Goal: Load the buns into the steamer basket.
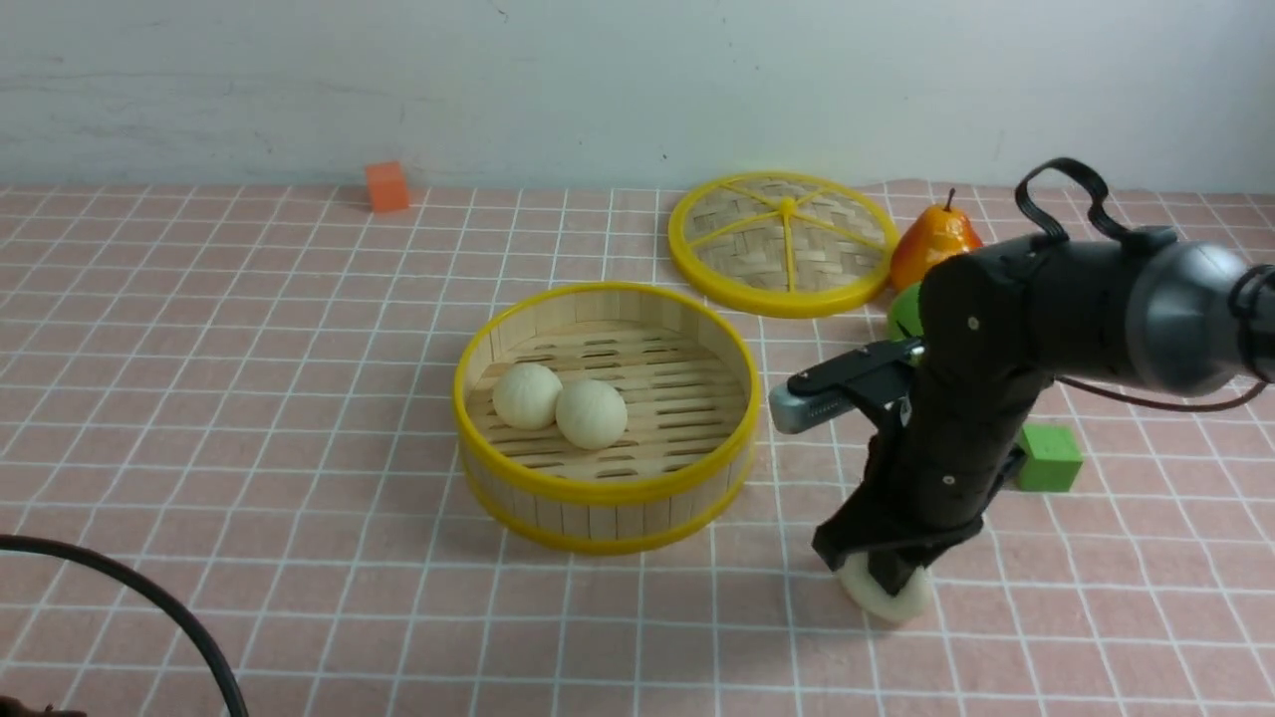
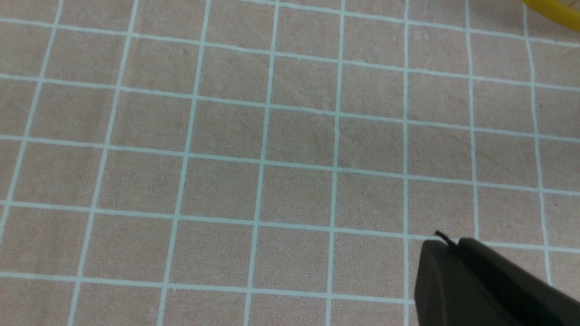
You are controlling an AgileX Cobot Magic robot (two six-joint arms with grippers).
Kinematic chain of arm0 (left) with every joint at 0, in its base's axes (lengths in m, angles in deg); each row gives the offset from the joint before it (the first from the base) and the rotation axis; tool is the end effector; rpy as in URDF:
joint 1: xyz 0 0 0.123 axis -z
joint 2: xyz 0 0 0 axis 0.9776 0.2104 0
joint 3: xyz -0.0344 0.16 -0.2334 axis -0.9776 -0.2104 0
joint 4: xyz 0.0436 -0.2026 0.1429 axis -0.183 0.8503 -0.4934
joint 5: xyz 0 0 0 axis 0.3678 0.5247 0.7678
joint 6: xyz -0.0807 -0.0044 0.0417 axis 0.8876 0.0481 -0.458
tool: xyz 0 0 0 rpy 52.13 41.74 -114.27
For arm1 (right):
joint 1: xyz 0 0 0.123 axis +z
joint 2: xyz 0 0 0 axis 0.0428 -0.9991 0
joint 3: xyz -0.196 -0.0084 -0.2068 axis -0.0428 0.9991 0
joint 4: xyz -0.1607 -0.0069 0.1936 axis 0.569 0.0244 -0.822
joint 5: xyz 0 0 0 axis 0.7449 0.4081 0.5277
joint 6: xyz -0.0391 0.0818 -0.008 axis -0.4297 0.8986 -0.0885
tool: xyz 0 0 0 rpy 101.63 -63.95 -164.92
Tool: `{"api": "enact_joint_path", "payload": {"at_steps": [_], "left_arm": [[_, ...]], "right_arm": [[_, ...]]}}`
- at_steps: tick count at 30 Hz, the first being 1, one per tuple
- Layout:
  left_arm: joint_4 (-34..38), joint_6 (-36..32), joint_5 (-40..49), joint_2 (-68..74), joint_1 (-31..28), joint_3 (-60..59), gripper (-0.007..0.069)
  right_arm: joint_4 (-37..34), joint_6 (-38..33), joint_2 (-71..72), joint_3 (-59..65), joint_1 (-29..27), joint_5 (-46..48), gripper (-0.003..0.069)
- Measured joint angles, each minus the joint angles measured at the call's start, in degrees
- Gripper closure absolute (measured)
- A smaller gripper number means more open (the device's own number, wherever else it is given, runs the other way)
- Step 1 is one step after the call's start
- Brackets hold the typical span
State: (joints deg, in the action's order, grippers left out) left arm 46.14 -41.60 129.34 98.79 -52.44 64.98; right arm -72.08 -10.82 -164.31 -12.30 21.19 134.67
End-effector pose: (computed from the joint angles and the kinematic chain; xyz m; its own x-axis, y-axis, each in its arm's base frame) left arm 0.1026 -0.0291 0.2570 -0.7414 -0.1220 -0.6599 -0.0211 0.9871 -0.1589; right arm 0.3467 0.1576 0.1901 -0.8893 -0.4259 -0.1668 -0.4392 0.8969 0.0517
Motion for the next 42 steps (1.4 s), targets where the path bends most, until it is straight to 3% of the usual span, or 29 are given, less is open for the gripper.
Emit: {"api": "enact_joint_path", "payload": {"at_steps": [6, 11, 14, 18, 24, 27, 31, 37, 42], "left_arm": [[-0.1, 0.0, -0.4, 0.0, 0.0, -0.1, 0.0605], [-0.1, 0.0, -0.6, 0.0, 0.0, -0.1, 0.0601], [-0.1, 0.0, -0.6, 0.0, 0.0, -0.1, 0.0597], [0.1, 0.0, -0.3, 0.0, 0.0, -0.1, 0.0590], [0.1, 0.0, 0.0, 0.0, 0.0, -0.1, 0.0587], [0.1, 0.0, 0.2, 0.0, 0.0, -0.1, 0.0587], [0.1, 0.0, 0.2, 0.0, 0.0, -0.1, 0.0586], [0.2, 0.0, 0.2, 0.0, 0.0, -0.1, 0.0586], [0.2, 0.0, 0.0, 0.0, 0.0, -0.1, 0.0578]], "right_arm": [[-2.7, -0.8, 3.2, -10.3, 0.3, 3.9, 0.0644], [-8.2, -5.9, 0.9, -21.3, 3.6, -2.3, 0.0644], [-8.7, -8.0, -2.6, -23.3, 5.1, -6.0, 0.0644], [-6.9, -8.5, -10.6, -24.1, 5.6, -7.9, 0.0591], [-6.3, -8.5, -14.4, -24.3, 5.6, -8.7, 0.0313], [-6.8, -8.5, -14.4, -25.5, 5.6, -7.8, 0.0108], [-6.8, -8.0, -13.8, -30.0, 5.6, -2.1, -0.0009], [-8.2, -6.9, -11.8, -37.8, 5.6, 2.3, 0.0029], [-14.9, -10.9, -12.7, -39.2, 5.9, 1.2, 0.0191]]}}
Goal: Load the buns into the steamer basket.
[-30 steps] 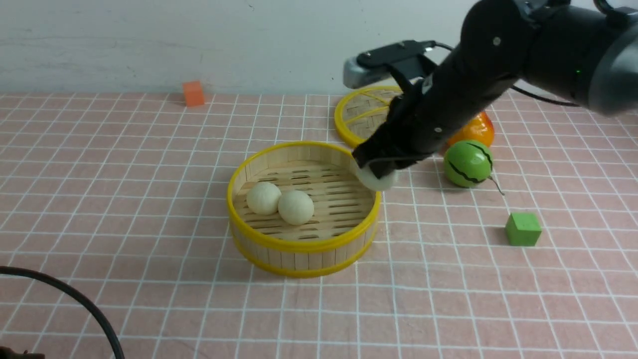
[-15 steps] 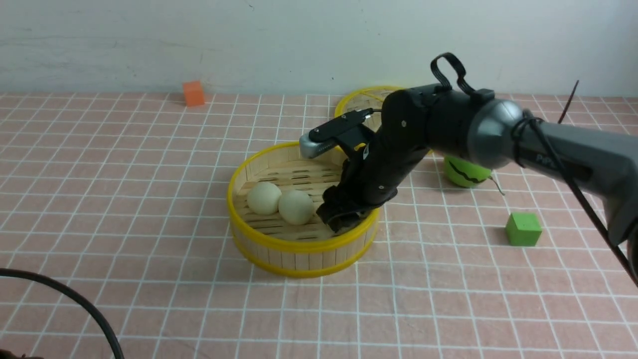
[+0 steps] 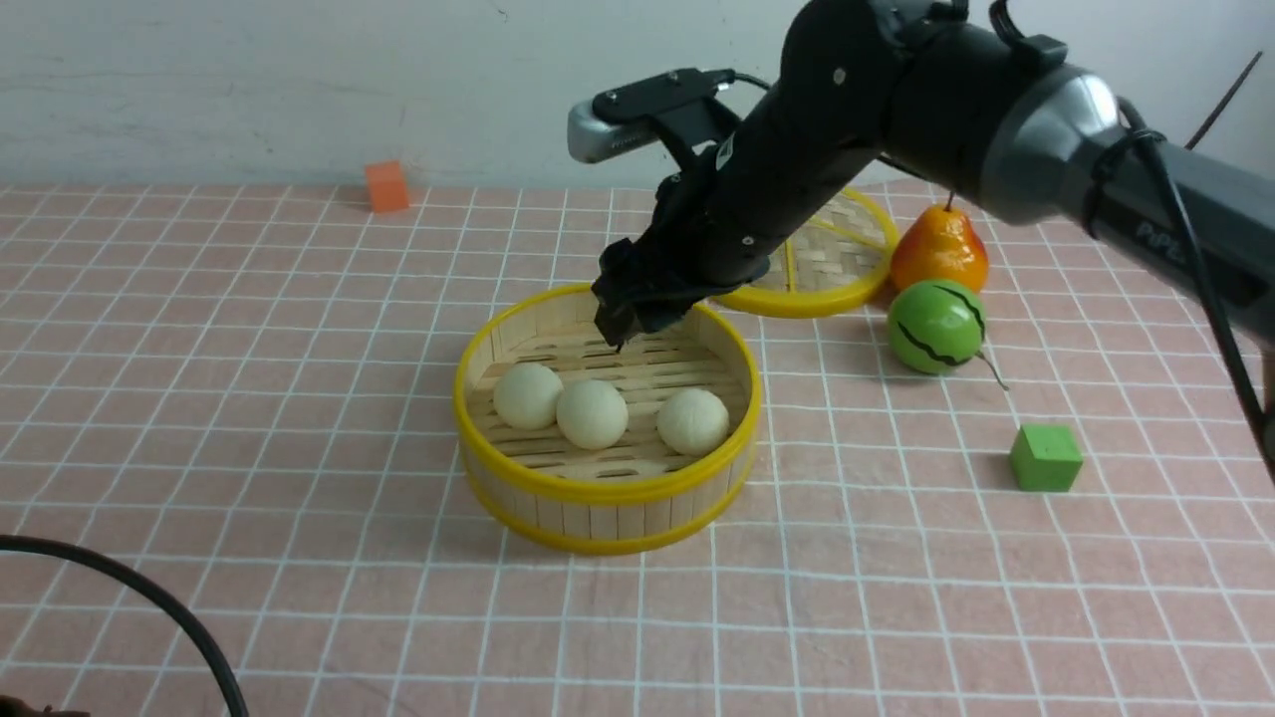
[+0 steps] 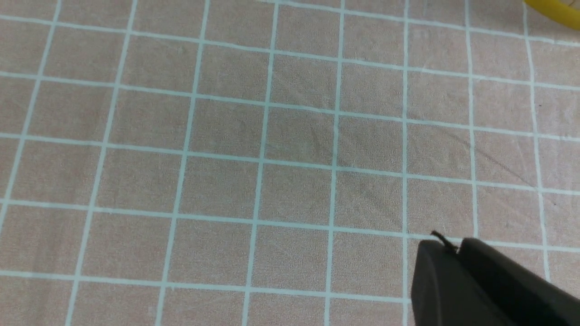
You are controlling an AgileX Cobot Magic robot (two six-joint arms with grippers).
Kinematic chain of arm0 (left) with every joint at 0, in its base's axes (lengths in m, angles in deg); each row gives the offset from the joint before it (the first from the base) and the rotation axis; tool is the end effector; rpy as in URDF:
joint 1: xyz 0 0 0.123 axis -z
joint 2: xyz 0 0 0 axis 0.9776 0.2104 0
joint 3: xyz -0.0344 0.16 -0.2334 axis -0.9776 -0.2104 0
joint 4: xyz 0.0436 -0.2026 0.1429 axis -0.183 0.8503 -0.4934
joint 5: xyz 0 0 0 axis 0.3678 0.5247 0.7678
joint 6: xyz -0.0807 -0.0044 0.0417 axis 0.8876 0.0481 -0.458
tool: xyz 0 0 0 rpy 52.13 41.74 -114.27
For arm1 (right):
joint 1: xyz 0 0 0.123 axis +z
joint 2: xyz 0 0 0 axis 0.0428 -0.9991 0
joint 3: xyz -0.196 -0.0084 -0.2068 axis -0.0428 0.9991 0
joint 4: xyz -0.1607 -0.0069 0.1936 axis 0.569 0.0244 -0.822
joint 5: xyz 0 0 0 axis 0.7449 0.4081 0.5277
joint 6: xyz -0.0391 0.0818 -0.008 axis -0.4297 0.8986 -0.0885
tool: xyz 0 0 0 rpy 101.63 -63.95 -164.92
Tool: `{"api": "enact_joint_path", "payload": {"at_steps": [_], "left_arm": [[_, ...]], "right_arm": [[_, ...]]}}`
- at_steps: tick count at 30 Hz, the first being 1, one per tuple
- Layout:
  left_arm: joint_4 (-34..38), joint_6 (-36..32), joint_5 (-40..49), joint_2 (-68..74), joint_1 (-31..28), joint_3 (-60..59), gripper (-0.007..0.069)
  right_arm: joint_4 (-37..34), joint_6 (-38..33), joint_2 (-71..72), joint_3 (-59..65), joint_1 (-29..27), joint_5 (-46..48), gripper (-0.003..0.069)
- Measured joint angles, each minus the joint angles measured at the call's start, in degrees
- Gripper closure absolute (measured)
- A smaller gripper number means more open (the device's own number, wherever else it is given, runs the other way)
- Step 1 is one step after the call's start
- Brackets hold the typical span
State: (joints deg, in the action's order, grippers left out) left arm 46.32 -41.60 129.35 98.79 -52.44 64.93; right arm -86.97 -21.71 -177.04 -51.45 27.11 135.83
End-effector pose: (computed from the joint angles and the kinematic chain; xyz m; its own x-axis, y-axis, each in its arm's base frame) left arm 0.1024 -0.0293 0.2567 -0.7429 -0.1238 -0.6579 -0.0217 0.9867 -0.1612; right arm 0.4126 0.2619 0.2870 -0.6579 -0.4495 -0.6042 -0.6590 0.7320 0.1729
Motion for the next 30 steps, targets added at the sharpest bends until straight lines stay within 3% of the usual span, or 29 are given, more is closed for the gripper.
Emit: {"api": "enact_joint_path", "payload": {"at_steps": [5, 15, 18, 22, 24, 26, 30], "left_arm": [[0.0, 0.0, -0.1, 0.0, 0.0, 0.0, 0.0571], [-0.1, 0.0, -0.2, 0.0, 0.0, 0.0, 0.0568], [-0.1, 0.0, -0.2, 0.0, 0.0, 0.0, 0.0568], [-0.1, 0.0, -0.2, 0.0, 0.0, 0.0, 0.0568], [-0.1, 0.0, -0.2, 0.0, 0.0, 0.0, 0.0568], [-0.1, 0.0, -0.2, 0.0, 0.0, 0.0, 0.0568], [-0.1, 0.0, -0.2, 0.0, 0.0, 0.0, 0.0568]], "right_arm": [[-3.5, -0.6, -4.9, 0.0, 0.2, -2.5, 0.0304], [-5.9, -0.6, -9.8, 0.1, 0.2, -4.8, 0.0281], [-6.4, -0.6, -10.1, 0.1, 0.2, -5.6, 0.0315], [-6.1, -0.6, -10.1, 0.0, 0.2, -5.9, 0.0467], [-4.9, -0.6, -10.1, -0.5, 0.2, -5.6, 0.0598], [-3.2, -0.6, -10.1, -1.5, 0.2, -5.1, 0.0643], [-0.4, -0.6, -10.3, -3.7, 0.2, -2.9, 0.0644]]}}
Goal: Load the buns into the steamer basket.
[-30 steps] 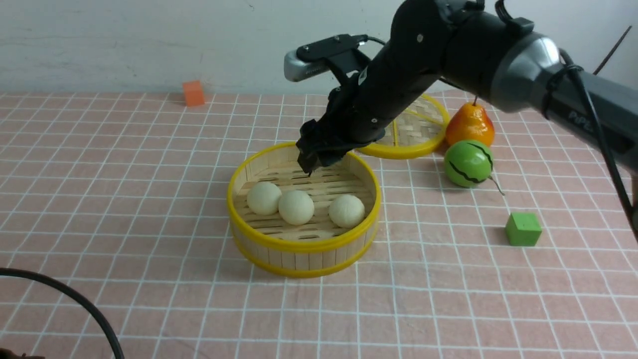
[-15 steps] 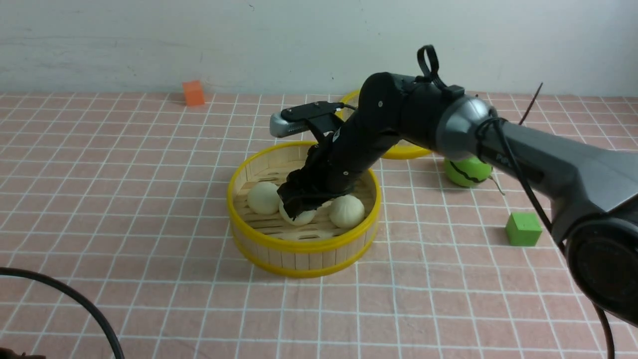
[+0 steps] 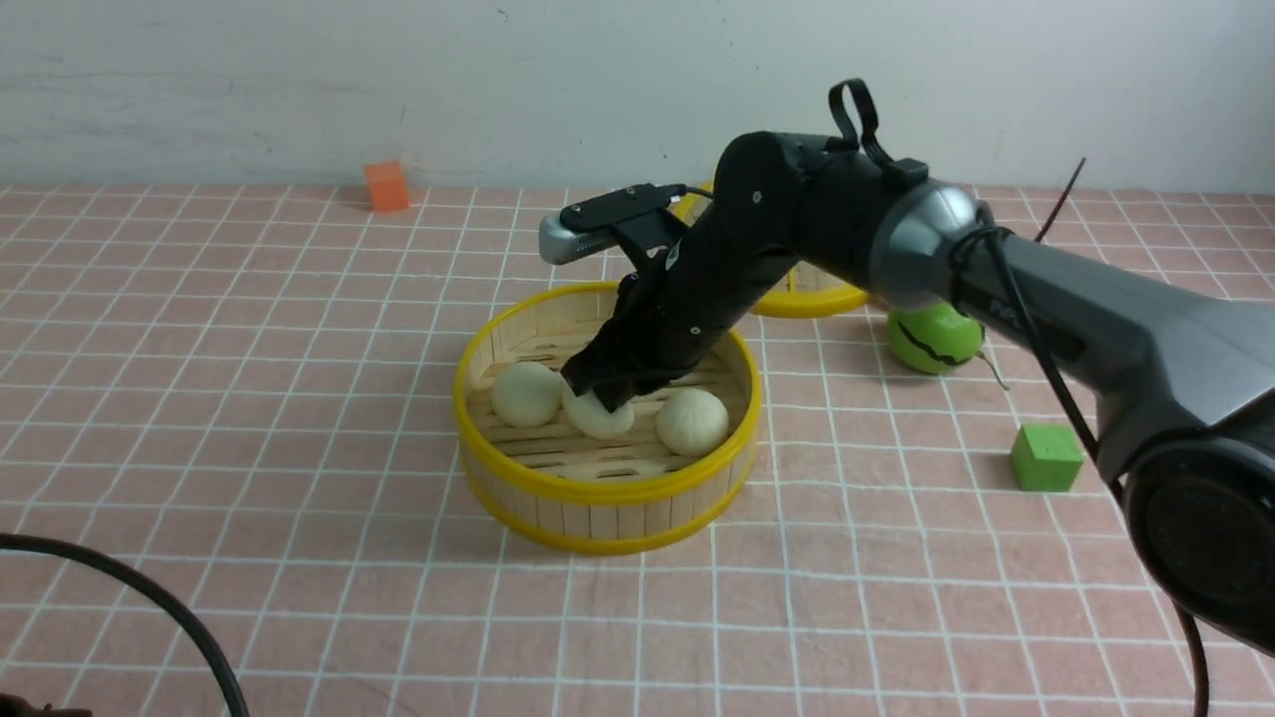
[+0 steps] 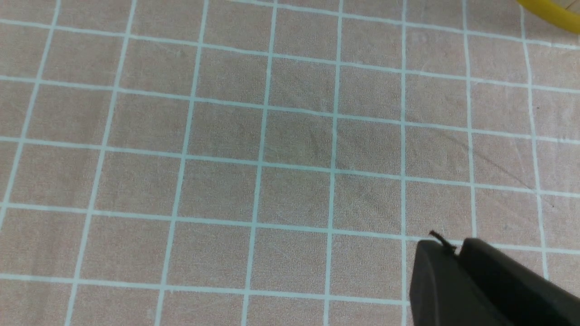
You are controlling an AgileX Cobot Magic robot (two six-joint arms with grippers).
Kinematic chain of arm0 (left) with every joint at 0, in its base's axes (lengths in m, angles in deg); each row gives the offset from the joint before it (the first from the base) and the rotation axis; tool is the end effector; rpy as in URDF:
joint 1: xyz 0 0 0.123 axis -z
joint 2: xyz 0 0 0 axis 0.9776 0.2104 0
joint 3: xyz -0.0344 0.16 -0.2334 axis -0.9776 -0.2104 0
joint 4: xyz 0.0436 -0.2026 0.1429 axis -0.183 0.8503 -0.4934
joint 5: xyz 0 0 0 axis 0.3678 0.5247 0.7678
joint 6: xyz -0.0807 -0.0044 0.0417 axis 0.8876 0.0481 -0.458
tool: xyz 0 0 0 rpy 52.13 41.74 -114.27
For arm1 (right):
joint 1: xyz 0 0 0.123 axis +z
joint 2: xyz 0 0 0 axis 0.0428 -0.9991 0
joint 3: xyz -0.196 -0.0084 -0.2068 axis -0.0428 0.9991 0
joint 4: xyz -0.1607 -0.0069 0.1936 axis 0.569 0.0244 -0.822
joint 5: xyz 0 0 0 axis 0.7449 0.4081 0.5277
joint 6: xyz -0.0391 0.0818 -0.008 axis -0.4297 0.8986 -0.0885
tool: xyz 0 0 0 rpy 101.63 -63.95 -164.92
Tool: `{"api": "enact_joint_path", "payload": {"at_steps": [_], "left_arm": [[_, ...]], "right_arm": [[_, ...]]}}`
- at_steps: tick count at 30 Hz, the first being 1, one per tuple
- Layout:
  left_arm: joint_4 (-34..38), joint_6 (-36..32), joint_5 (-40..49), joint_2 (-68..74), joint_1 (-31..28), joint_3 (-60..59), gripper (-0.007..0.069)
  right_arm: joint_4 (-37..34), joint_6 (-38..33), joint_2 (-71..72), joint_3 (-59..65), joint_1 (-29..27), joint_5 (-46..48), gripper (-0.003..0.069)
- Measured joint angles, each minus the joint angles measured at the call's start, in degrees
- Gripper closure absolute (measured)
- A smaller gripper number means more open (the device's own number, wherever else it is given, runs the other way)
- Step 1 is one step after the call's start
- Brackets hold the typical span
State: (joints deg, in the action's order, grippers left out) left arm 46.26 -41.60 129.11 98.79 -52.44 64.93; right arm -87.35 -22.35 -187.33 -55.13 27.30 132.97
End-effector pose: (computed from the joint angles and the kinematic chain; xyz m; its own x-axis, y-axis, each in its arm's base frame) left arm 0.1027 -0.0294 0.2569 -0.7404 -0.1235 -0.6608 -0.0199 0.9866 -0.1621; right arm 0.4394 0.2785 0.2181 -0.6926 -0.4654 -0.5511 -0.6454 0.7409 0.1855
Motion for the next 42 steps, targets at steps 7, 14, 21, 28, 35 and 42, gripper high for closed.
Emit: {"api": "enact_joint_path", "payload": {"at_steps": [7, 14, 21, 28, 35, 42], "left_arm": [[0.0, 0.0, -0.1, 0.0, 0.0, 0.0, 0.0568], [0.0, 0.0, -0.2, 0.0, 0.0, 0.0, 0.0564], [0.0, 0.0, -0.4, 0.0, 0.0, 0.0, 0.0557], [0.0, 0.0, -0.3, 0.0, 0.0, 0.0, 0.0552], [0.0, 0.0, -0.3, 0.0, 0.0, 0.0, 0.0545], [0.0, 0.0, -0.3, 0.0, 0.0, 0.0, 0.0536]], "right_arm": [[3.0, -5.6, -0.3, -2.5, 0.0, 5.9, 0.0641], [-0.7, -9.8, -1.4, -2.6, 0.0, 6.2, 0.0484], [-1.4, -7.8, -0.6, -2.6, 0.0, 7.5, 0.0162], [1.3, -2.1, 10.5, -2.4, 0.0, 13.2, 0.0103], [9.9, 2.9, 31.9, 5.4, 0.0, 14.9, 0.0291], [25.4, 11.1, 61.2, 33.5, 0.0, 10.5, 0.0667]]}}
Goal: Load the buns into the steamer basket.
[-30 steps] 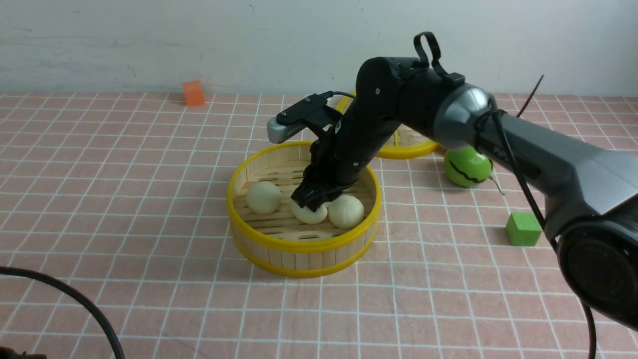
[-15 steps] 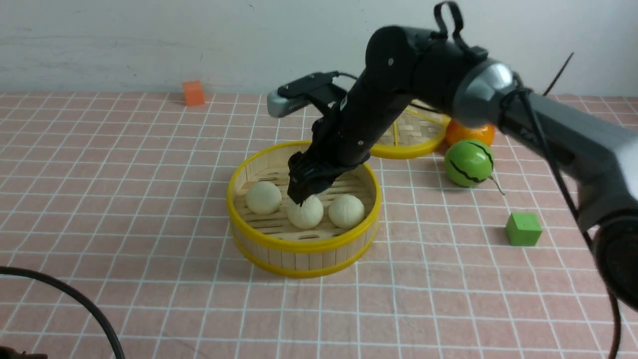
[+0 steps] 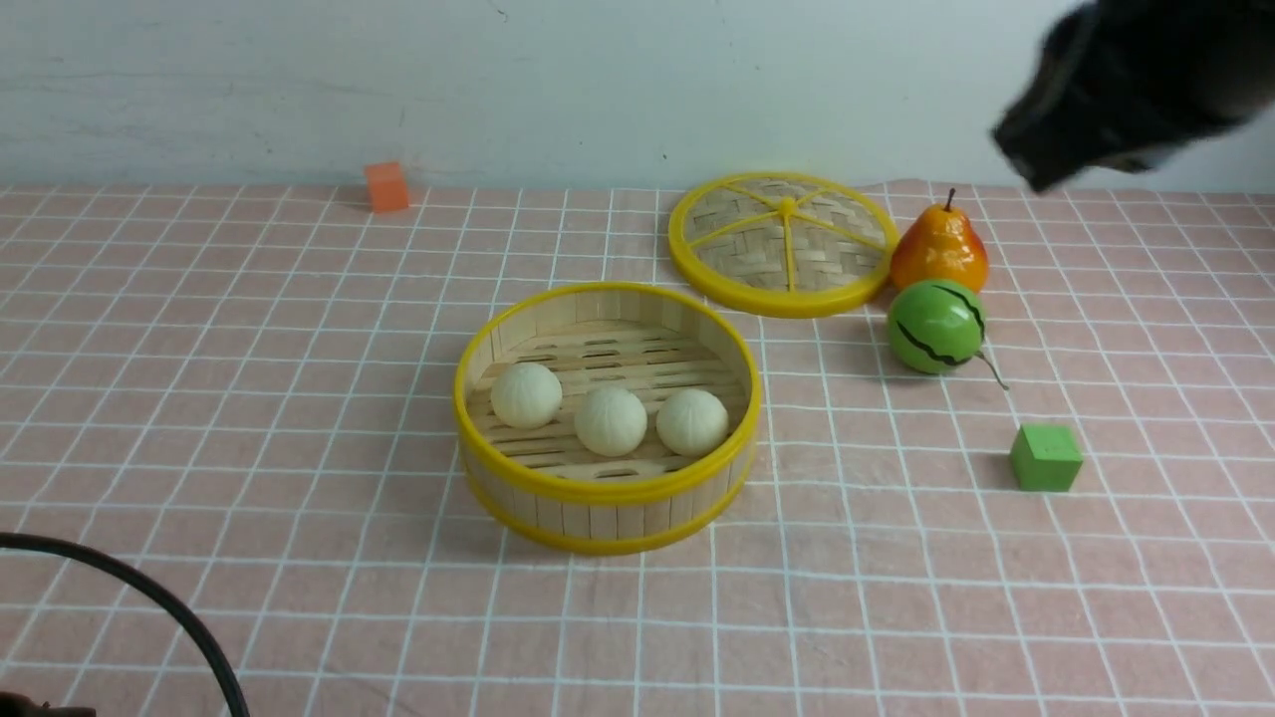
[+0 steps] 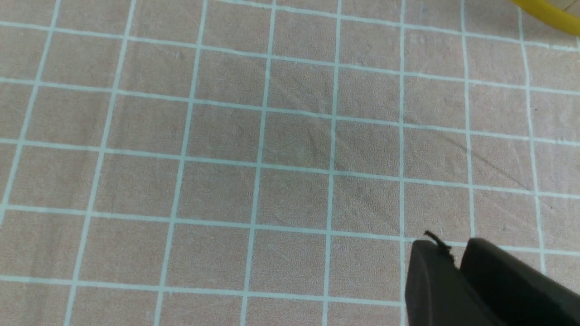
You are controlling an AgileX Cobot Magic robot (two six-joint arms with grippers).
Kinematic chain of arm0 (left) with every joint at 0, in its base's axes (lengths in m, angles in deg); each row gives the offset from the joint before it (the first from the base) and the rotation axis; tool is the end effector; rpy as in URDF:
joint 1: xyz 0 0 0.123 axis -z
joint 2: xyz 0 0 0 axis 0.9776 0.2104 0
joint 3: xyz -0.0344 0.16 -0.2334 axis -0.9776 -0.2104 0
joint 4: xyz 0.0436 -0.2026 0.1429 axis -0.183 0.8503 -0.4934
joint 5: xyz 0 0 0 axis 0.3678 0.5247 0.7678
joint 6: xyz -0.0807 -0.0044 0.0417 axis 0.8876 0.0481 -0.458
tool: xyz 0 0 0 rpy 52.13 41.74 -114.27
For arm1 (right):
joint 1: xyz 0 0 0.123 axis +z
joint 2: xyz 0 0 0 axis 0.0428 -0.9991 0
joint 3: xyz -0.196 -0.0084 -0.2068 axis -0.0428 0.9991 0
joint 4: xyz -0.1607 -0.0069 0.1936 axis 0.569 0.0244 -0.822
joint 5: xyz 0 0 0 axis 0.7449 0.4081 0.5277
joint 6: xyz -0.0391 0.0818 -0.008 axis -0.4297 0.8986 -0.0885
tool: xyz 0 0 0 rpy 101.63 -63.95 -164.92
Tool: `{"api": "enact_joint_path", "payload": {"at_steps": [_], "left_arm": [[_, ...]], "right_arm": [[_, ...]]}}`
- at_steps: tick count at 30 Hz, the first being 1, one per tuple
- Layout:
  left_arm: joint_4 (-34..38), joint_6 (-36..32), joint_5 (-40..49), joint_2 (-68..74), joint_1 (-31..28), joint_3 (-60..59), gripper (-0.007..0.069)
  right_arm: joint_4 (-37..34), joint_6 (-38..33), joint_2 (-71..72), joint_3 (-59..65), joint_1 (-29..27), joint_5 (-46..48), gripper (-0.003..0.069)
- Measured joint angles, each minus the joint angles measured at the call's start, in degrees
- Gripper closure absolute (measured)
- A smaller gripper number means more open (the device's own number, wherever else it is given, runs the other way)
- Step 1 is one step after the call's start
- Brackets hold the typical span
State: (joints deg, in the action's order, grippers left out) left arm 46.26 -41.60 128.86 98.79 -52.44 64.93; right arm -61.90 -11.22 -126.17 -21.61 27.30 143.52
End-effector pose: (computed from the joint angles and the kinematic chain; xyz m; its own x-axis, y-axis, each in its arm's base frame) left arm 0.1029 -0.0296 0.2572 -0.7380 -0.1238 -0.6633 -0.0181 0.9863 -0.1640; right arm 0.2161 0.1138 0.4499 -0.5164 -0.4476 -0.7301 -0.5072 0.8468 -0.1603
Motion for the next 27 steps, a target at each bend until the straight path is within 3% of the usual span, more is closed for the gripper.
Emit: {"api": "enact_joint_path", "payload": {"at_steps": [3, 6, 7, 8, 13, 18, 27], "left_arm": [[0.0, 0.0, 0.0, 0.0, 0.0, 0.0, 0.0533], [0.0, 0.0, 0.0, 0.0, 0.0, 0.0, 0.0533], [0.0, 0.0, 0.0, 0.0, 0.0, 0.0, 0.0533], [0.0, 0.0, 0.0, 0.0, 0.0, 0.0, 0.0533], [0.0, 0.0, 0.0, 0.0, 0.0, 0.0, 0.0533], [0.0, 0.0, 0.0, 0.0, 0.0, 0.0, 0.0533], [0.0, 0.0, 0.0, 0.0, 0.0, 0.0, 0.0533]], "right_arm": [[3.0, 3.8, 7.9, 10.7, 0.0, -6.5, 0.0679], [7.8, 10.4, 20.3, 32.5, 0.0, -26.2, 0.0679], [8.3, 11.0, 21.7, 35.0, 0.0, -27.5, 0.0679], [10.1, 12.8, 26.0, 43.7, 0.0, -36.6, 0.0679], [15.8, 15.0, 38.9, 67.8, 0.0, -61.0, 0.0675], [13.2, 17.6, 49.7, 80.0, -0.3, -63.9, 0.0657], [11.4, 19.4, 61.3, 81.7, -0.5, -57.3, 0.0655]]}}
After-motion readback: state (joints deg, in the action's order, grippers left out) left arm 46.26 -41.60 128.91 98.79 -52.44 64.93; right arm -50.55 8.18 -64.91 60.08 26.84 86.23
